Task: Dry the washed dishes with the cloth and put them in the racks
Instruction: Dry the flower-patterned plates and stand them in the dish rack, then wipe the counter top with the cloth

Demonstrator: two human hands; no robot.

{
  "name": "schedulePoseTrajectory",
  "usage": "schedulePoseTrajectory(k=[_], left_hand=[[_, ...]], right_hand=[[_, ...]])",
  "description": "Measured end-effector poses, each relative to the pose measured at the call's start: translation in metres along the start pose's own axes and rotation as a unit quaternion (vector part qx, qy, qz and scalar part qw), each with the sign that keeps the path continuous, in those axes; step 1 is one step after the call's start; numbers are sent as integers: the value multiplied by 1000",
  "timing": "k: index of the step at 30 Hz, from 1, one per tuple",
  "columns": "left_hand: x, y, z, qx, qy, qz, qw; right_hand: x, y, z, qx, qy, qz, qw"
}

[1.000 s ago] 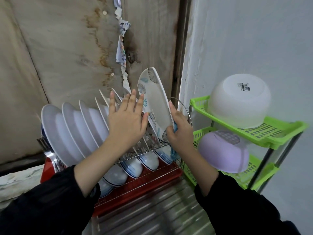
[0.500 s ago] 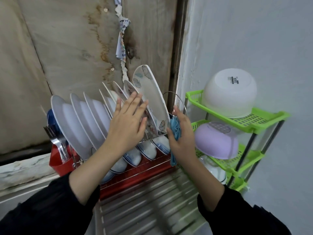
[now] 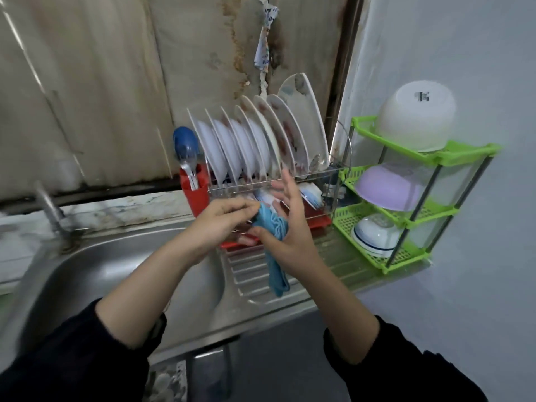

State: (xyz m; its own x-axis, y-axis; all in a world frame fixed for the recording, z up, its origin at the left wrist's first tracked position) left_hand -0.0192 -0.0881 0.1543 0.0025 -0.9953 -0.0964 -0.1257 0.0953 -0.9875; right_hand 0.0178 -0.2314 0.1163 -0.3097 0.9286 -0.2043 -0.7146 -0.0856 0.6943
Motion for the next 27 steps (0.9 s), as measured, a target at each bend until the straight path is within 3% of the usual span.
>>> schedulePoseTrajectory(k=[6, 13, 16, 20, 22, 27], left_hand=[[-47, 36, -79, 32, -91, 3, 995], [-114, 57, -148, 57, -235, -44, 969], [-149, 67, -173, 56, -300, -38, 951], [-190, 92, -205, 14, -372, -75, 925], [-213, 108, -221, 2, -411, -22, 912], [-284, 136, -272, 5, -469, 175, 866]], right_hand=[[62, 38, -18, 30, 26, 86, 995], [146, 47, -37, 163, 216, 182, 945], [184, 55, -43, 187, 217, 216, 933], [251, 62, -49, 228, 180, 152, 945], [291, 67, -53, 265, 168, 168, 935], [383, 92, -77, 345, 193, 307, 866]])
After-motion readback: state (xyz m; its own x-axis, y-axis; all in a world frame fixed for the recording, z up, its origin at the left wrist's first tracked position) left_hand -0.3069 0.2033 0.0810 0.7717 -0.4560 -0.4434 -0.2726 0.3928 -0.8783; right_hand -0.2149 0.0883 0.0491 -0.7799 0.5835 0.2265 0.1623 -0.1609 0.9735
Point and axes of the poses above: each hand's wrist, its own z-axis towards the middle knuckle, its own x-axis out of the palm, y = z × x, the point moved 1 cm from there along z, towards the middle knuckle, and after that the axes turned 10 degrees about -x, right-handed, at the moved point
